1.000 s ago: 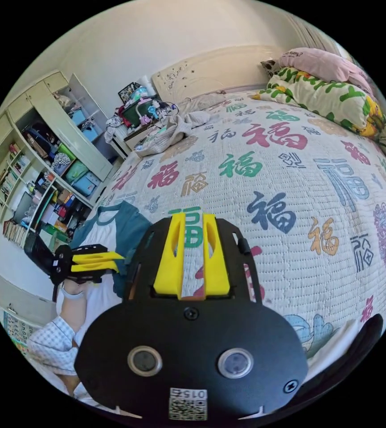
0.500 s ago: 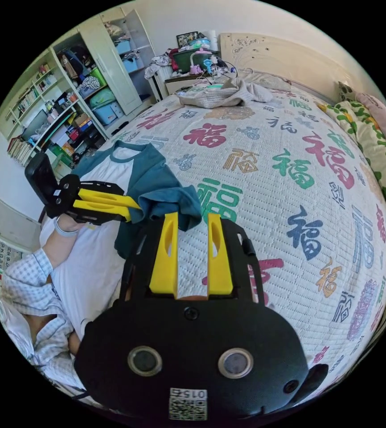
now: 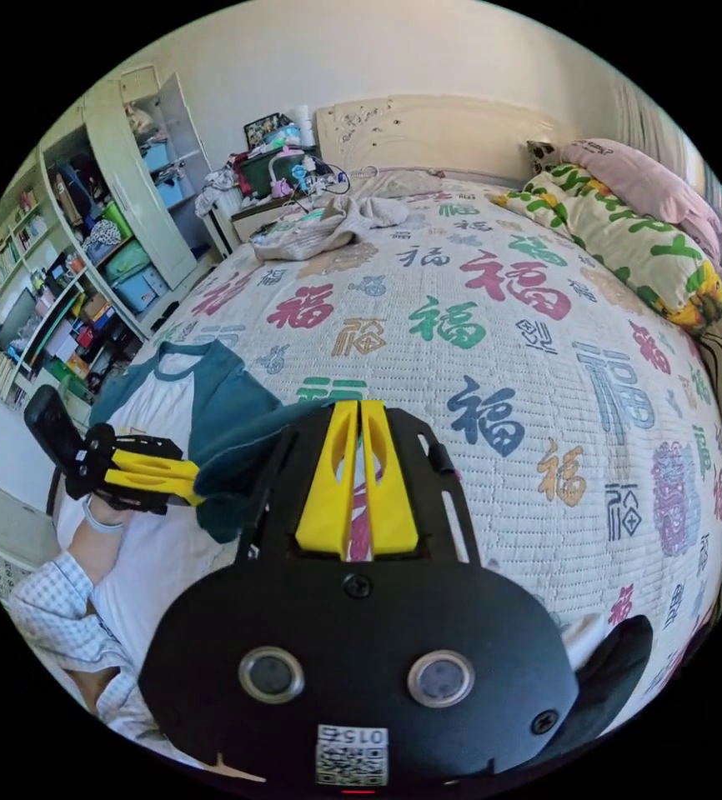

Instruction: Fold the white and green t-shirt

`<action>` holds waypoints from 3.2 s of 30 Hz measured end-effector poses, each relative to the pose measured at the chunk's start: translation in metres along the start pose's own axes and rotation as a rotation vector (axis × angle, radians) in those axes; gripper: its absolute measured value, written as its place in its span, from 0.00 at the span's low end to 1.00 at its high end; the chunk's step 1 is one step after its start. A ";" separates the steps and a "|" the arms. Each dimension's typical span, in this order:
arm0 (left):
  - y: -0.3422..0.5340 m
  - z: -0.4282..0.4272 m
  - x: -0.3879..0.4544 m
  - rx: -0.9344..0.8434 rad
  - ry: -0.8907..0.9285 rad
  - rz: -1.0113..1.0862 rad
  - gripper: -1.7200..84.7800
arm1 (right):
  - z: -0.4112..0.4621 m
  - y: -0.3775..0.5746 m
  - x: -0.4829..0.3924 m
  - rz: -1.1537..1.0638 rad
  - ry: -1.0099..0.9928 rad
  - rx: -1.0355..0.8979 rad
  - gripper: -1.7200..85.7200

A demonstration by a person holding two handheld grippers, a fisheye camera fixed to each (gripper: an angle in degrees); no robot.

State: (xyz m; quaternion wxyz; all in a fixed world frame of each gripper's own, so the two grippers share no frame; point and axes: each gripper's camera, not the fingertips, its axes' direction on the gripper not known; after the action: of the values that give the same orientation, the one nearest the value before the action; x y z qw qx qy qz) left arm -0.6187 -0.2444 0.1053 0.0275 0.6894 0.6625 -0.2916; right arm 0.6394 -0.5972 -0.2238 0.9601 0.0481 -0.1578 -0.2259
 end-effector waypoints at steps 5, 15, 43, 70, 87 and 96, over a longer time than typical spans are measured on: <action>-0.013 0.044 0.026 -0.111 0.296 0.054 0.02 | 0.011 -0.006 0.031 0.110 -0.037 -0.038 0.07; -0.026 0.053 0.063 -0.161 -0.084 0.206 0.10 | -0.025 -0.007 0.063 0.143 -0.085 0.043 0.06; -0.046 0.044 0.049 -0.133 0.133 0.034 0.11 | 0.047 -0.032 0.048 0.038 -0.180 -0.268 0.13; -0.029 0.091 0.165 -0.341 -0.238 0.311 0.05 | 0.091 -0.015 -0.060 -0.033 0.033 -0.277 0.01; 0.127 -0.115 0.109 0.094 -0.180 -0.360 0.03 | 0.095 0.035 -0.328 -0.607 -0.210 -0.059 0.02; 0.098 -0.160 0.134 -0.057 -0.322 -0.093 0.09 | 0.071 0.069 -0.373 -0.773 -0.245 -0.123 0.14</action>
State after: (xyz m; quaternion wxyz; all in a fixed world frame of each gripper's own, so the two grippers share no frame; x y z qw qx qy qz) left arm -0.4751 -0.0681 0.1450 0.1391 0.6014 0.6887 -0.3803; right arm 0.3285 -0.3697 -0.2500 0.7796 0.0192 -0.2275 -0.5832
